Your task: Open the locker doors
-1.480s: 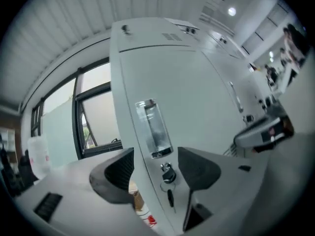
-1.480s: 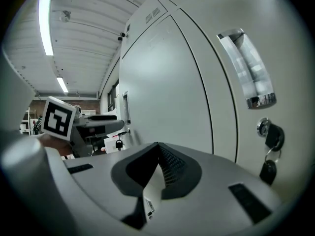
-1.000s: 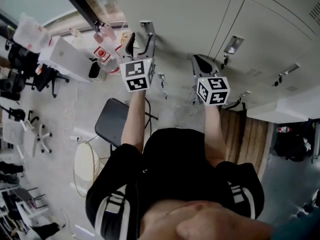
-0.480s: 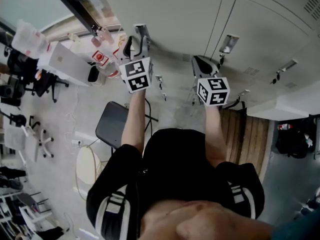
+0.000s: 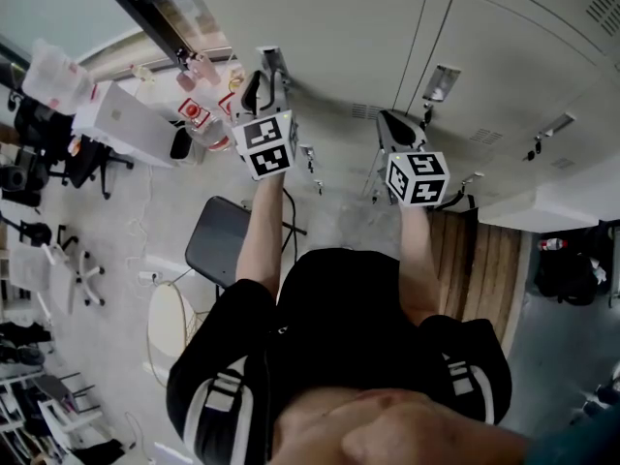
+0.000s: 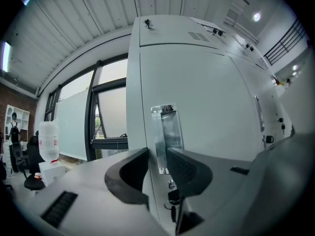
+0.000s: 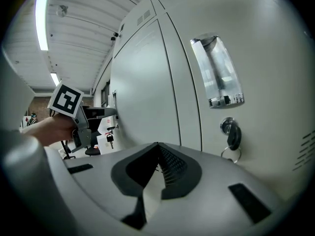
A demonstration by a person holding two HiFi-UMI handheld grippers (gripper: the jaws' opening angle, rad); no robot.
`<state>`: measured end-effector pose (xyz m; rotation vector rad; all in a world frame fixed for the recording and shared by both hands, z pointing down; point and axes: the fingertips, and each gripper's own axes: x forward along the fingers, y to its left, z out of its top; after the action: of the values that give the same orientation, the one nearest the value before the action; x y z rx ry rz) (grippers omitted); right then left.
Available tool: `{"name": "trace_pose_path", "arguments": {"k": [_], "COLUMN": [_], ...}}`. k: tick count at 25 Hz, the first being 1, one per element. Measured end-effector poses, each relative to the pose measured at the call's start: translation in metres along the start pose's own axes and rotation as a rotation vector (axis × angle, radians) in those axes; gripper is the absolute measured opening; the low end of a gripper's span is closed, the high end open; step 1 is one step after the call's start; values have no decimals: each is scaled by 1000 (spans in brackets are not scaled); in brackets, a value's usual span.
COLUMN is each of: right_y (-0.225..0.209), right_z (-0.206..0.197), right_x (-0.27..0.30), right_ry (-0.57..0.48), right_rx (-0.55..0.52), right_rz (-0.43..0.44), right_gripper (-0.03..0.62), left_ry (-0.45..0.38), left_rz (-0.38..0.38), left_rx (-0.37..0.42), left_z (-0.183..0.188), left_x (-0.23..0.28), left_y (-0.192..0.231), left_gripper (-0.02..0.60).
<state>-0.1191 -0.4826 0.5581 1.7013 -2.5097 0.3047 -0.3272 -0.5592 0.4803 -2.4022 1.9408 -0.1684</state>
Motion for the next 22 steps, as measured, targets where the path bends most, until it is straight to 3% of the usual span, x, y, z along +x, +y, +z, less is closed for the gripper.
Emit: {"name": "trace_pose_path", "arguments": {"k": [22], "right_y": [20], "right_z": [-11], "right_x": [1], "right_ry": [26], "right_rx": [20], "right_rz": [17], "right_gripper": [18], "left_ry": [-15], "left_rz": [-58], "left_rx": [-53], "left_z": [-2], "left_x": [-28], "left_y": [1], "left_gripper": [120]}}
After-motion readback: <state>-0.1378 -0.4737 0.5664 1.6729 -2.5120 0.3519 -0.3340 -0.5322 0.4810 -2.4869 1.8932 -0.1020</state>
